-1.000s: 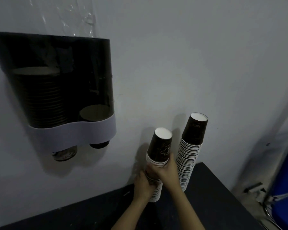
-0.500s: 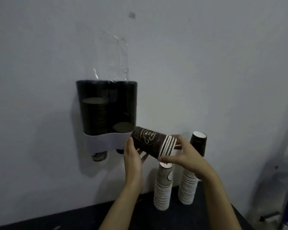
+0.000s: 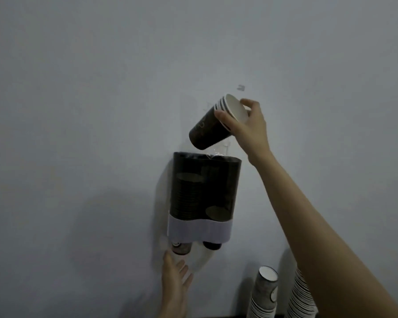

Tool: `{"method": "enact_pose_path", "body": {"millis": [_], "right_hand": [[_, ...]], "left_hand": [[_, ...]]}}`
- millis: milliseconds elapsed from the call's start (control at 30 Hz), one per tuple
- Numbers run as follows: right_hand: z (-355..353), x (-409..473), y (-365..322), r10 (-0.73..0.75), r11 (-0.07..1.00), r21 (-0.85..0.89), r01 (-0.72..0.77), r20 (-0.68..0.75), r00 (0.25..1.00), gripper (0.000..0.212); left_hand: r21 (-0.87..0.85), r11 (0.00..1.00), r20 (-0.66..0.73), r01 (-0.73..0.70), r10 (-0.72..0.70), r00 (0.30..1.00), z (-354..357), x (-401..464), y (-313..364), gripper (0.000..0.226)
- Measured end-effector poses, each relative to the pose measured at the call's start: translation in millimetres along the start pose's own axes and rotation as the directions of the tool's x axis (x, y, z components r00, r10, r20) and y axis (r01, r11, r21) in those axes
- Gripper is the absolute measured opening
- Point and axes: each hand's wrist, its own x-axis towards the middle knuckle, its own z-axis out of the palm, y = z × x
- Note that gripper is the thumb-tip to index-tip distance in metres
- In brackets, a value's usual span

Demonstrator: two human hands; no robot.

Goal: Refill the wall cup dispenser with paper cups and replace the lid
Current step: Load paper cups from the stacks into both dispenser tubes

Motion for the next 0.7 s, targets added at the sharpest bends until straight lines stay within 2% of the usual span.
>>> {"method": "enact_pose_path", "body": {"millis": [167,300,400,467,567,700], "right_hand": [[53.9,32.7,19.5,0.050,0.946,-0.325,0.021,0.208,0.977,0.072],[69.3,31.1,38.8,0.141,0.877,-0.477,0.055,0.366,0.920,0.071],[70.1,24.9,51.0,0.203,0.826,-0.553,0.105,0.466,0.861,0.080],[67.7,19.6,52.1,0.169,0.848,-0.521,0.094,0.435,0.885,0.076],[56.6,10.3,50.5,0.042,0.919,-0.388,0.066,0.262,0.964,0.056],[23.9,-22.6,57.9,-0.056,0.979,-0.192,0.069,0.071,0.996,0.027]], "left_hand": [[-0.031,0.998,-0.047,0.047,-0.048,0.998,-9.4,15.3,3.1,0.064],[-0.033,0.999,-0.054,0.024,-0.026,0.998,-17.3,25.3,1.0,0.063],[-0.015,1.000,-0.045,0.021,-0.022,0.999,-18.3,28.5,-3.8,0.062],[-0.009,1.000,-0.033,0.019,-0.019,0.999,-16.7,29.0,-7.6,0.063],[0.009,1.000,-0.014,0.022,-0.022,1.000,-12.4,29.6,-14.4,0.063],[0.077,0.996,0.034,0.045,-0.047,0.998,-5.8,32.4,-29.7,0.061]]}}
